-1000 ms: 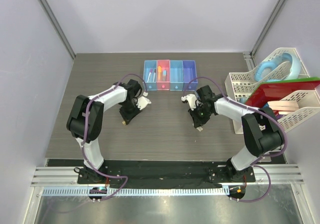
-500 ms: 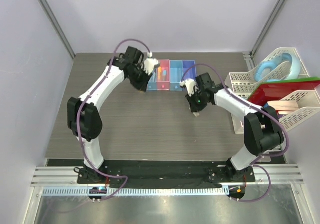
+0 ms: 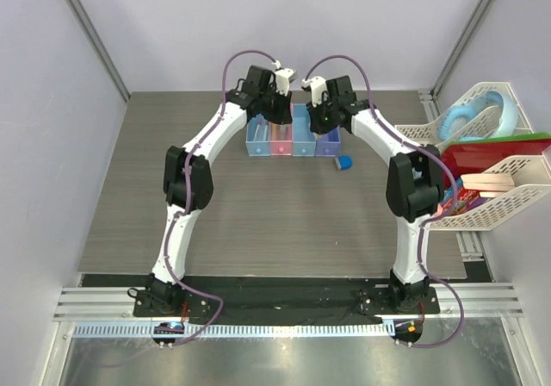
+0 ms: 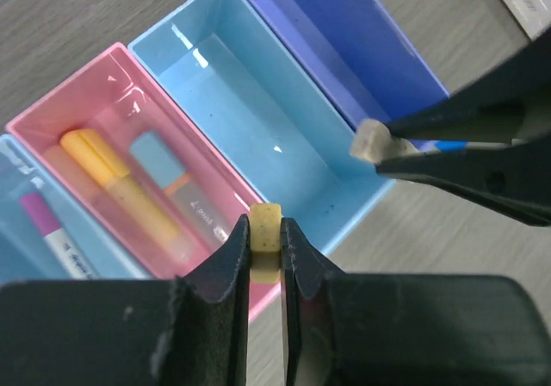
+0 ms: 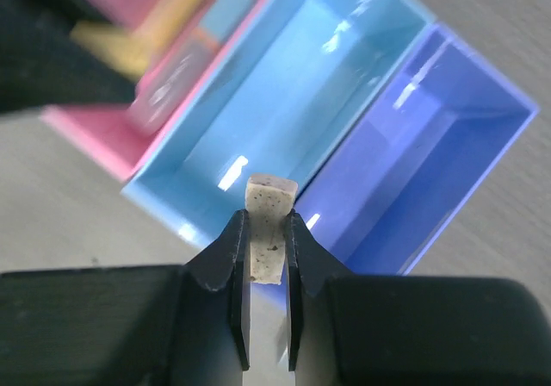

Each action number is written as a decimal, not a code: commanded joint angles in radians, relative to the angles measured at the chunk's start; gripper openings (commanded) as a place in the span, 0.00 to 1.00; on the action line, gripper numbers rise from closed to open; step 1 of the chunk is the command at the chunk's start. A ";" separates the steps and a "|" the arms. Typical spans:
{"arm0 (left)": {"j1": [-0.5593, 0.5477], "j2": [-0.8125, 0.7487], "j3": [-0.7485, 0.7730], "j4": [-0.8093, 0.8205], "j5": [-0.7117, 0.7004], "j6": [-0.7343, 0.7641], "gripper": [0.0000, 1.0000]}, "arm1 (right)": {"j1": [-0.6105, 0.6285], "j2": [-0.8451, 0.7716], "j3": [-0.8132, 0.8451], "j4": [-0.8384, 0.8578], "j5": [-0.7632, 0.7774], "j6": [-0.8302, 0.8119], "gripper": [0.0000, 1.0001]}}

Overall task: Sort the stationery into containers
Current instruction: Place the stationery in the storage box.

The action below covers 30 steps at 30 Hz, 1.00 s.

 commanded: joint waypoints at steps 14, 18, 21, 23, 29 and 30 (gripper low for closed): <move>-0.031 0.148 0.152 0.343 -0.113 -0.194 0.00 | -0.038 0.142 0.183 0.162 -0.040 0.086 0.01; -0.039 0.172 0.144 0.349 -0.123 -0.203 0.00 | -0.037 0.119 0.175 0.180 -0.033 0.111 0.01; -0.043 0.186 0.132 0.346 -0.127 -0.197 0.00 | -0.035 0.091 0.164 0.188 -0.050 0.128 0.01; -0.045 0.197 0.126 0.346 -0.131 -0.188 0.00 | -0.029 0.085 0.167 0.188 -0.056 0.131 0.01; -0.046 0.204 0.121 0.346 -0.143 -0.165 0.12 | 0.002 0.096 0.167 0.185 -0.060 0.126 0.01; -0.046 0.206 0.121 0.346 -0.143 -0.164 0.13 | 0.008 0.104 0.169 0.185 -0.058 0.128 0.01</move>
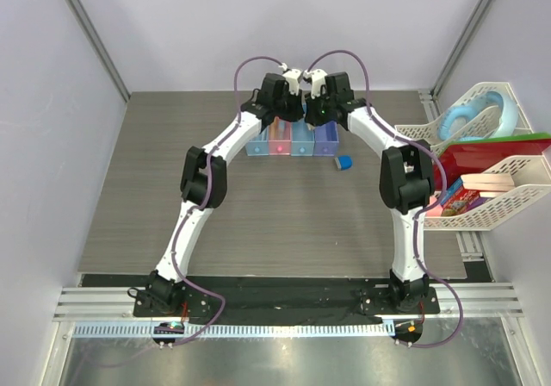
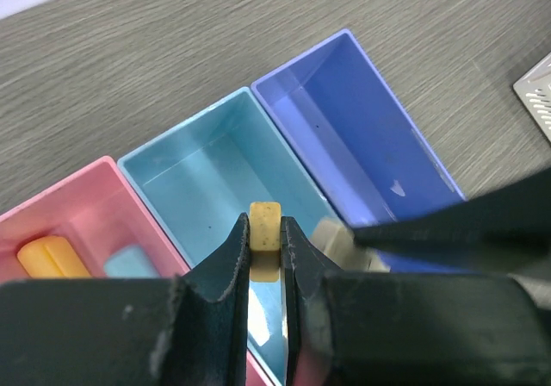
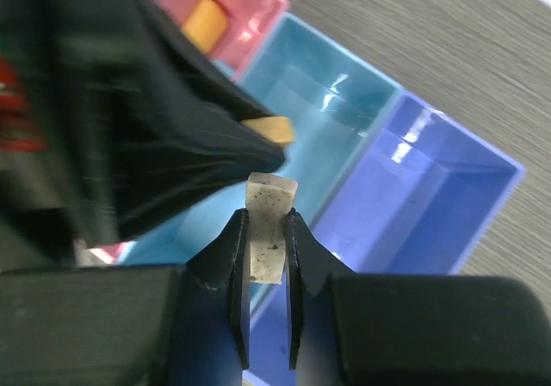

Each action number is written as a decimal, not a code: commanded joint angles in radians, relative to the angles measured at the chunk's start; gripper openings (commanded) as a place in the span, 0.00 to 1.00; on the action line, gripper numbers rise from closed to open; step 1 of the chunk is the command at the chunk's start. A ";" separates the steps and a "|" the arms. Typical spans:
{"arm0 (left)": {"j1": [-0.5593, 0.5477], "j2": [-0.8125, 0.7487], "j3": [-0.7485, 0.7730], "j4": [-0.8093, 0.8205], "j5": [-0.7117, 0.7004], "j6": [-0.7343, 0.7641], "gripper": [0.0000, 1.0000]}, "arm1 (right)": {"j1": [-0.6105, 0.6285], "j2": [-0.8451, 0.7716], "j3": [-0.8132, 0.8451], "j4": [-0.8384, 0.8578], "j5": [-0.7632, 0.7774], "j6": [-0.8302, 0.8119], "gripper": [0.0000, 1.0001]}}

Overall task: Sort the stationery into containers
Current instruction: Place the stationery in the storage box.

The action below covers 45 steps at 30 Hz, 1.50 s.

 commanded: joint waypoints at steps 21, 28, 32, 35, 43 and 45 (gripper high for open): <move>0.017 -0.102 0.039 0.034 -0.126 0.014 0.66 | 0.054 -0.014 -0.007 0.060 -0.039 0.021 0.01; 0.023 -0.126 0.001 0.008 -0.160 0.052 0.66 | 0.065 -0.109 -0.114 0.089 -0.036 0.017 0.01; 0.021 -0.134 -0.022 0.005 -0.163 0.059 0.65 | 0.067 -0.193 -0.195 0.109 -0.009 0.007 0.01; 0.023 -0.143 -0.034 0.002 -0.179 0.071 0.64 | 0.064 -0.238 -0.237 0.120 0.008 -0.008 0.01; 0.046 -0.220 -0.082 -0.006 -0.248 0.071 0.74 | 0.062 -0.152 -0.194 0.120 0.014 -0.016 0.01; 0.057 -0.238 -0.099 -0.009 -0.264 0.078 0.79 | 0.062 -0.135 -0.174 0.120 0.010 -0.016 0.01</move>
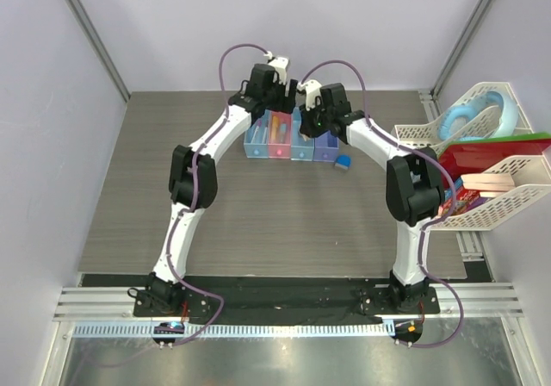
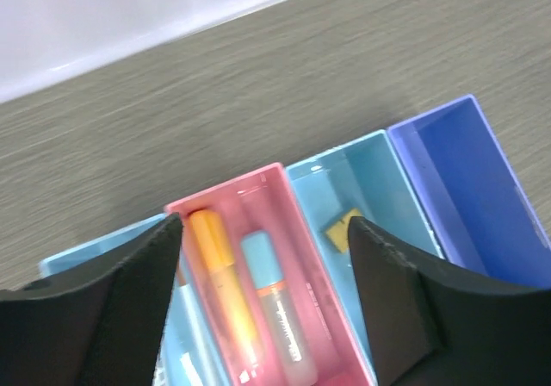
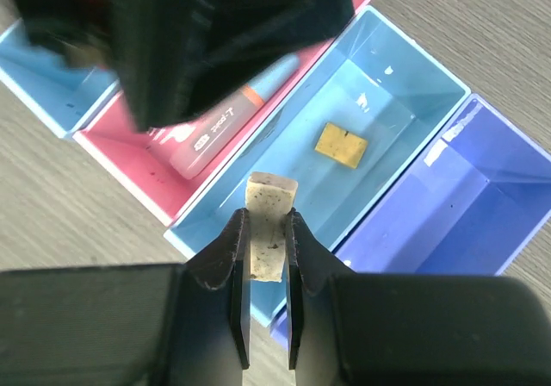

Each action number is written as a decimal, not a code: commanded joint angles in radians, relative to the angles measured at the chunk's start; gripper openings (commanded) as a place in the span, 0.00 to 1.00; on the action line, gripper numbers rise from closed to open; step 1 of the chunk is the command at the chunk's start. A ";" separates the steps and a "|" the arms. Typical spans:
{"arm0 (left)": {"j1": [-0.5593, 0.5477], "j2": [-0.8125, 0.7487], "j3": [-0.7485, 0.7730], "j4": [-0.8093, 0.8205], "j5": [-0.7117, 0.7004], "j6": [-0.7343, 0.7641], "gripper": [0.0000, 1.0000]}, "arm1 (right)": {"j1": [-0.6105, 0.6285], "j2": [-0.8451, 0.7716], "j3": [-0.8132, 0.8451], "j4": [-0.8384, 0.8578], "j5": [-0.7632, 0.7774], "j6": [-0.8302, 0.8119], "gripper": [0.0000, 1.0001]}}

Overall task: Sort the stationery into containers
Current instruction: Place the stationery in the storage box.

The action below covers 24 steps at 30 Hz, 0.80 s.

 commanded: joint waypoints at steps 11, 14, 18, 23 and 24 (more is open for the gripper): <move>0.092 -0.336 -0.224 0.014 -0.100 0.085 1.00 | 0.000 0.113 0.140 0.015 0.006 -0.013 0.04; 0.118 -0.420 -0.322 0.021 -0.094 0.095 1.00 | -0.001 0.120 0.149 0.001 0.008 -0.027 0.21; 0.161 -0.515 -0.440 0.023 -0.072 0.108 1.00 | -0.001 0.114 0.170 -0.039 0.009 -0.030 0.44; 0.185 -0.618 -0.601 0.014 -0.013 0.173 1.00 | -0.001 0.024 0.129 -0.086 0.049 -0.036 0.54; 0.185 -0.648 -0.626 0.012 -0.006 0.196 1.00 | -0.001 -0.031 0.112 -0.090 0.057 -0.047 0.55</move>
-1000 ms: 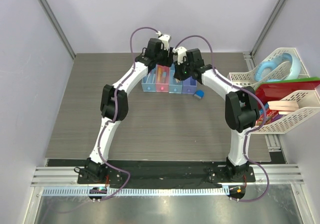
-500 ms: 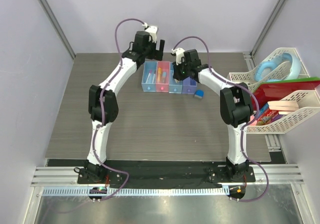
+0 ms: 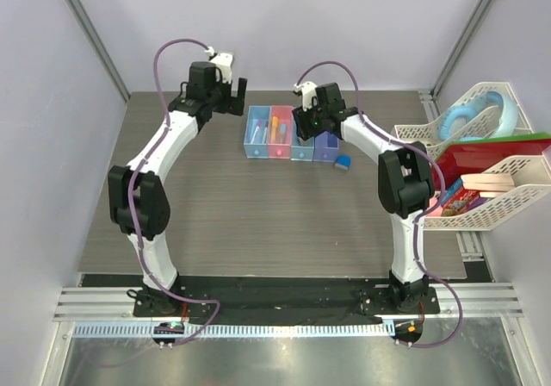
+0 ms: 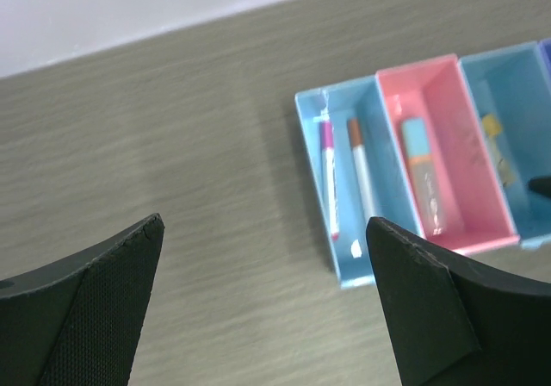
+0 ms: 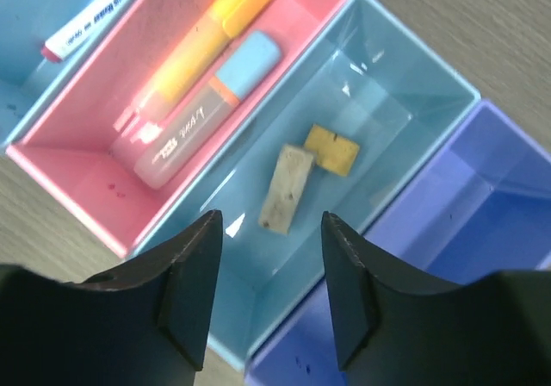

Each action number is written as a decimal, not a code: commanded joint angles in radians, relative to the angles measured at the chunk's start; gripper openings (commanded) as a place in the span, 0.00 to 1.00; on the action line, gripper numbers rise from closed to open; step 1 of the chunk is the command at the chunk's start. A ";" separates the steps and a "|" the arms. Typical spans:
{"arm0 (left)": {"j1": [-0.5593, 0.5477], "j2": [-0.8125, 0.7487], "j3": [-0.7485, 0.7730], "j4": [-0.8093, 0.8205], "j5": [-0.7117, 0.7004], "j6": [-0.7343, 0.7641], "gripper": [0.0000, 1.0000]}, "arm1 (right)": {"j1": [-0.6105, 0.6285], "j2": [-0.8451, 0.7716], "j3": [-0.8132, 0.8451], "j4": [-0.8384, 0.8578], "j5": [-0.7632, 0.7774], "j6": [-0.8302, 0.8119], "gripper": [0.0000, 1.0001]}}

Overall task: Sort the stationery into containers
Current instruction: Place the stationery in the storage box, then move the stationery to the center of the board.

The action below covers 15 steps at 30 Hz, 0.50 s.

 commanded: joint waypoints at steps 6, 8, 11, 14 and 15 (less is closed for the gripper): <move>0.006 -0.195 -0.216 -0.006 0.076 0.161 1.00 | -0.065 -0.368 -0.169 -0.120 0.090 -0.014 0.59; 0.004 -0.215 -0.264 -0.006 0.072 0.166 1.00 | -0.114 -0.454 -0.236 -0.140 0.052 0.021 0.58; 0.006 -0.256 -0.325 -0.001 0.095 0.189 1.00 | -0.188 -0.537 -0.338 -0.161 -0.007 -0.040 0.62; 0.006 -0.291 -0.373 -0.001 0.113 0.197 1.00 | -0.240 -0.542 -0.394 -0.207 -0.023 -0.115 0.66; 0.004 -0.298 -0.382 -0.003 0.111 0.197 1.00 | -0.255 -0.531 -0.398 -0.221 -0.037 -0.114 0.66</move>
